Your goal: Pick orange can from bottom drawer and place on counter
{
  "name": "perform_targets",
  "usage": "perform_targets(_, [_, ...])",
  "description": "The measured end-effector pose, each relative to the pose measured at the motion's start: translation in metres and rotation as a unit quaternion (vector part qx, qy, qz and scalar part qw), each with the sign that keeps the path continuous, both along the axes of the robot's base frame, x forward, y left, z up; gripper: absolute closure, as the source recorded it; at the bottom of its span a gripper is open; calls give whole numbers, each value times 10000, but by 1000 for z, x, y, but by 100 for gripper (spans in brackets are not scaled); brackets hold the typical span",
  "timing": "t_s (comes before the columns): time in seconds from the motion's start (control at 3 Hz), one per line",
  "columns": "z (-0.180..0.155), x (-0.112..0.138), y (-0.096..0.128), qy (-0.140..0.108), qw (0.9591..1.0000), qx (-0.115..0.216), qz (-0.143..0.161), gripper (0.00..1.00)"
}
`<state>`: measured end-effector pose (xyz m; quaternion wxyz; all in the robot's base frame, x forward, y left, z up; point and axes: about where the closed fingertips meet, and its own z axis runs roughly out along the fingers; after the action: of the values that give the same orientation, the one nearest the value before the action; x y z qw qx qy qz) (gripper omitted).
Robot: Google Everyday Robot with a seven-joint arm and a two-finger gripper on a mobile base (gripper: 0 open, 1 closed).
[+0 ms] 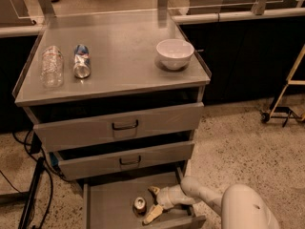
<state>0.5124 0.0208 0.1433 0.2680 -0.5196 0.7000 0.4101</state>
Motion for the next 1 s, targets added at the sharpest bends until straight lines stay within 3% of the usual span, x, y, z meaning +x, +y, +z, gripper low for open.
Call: perform_targets(1.0, [10,7,33,-93,9992,103,373,0])
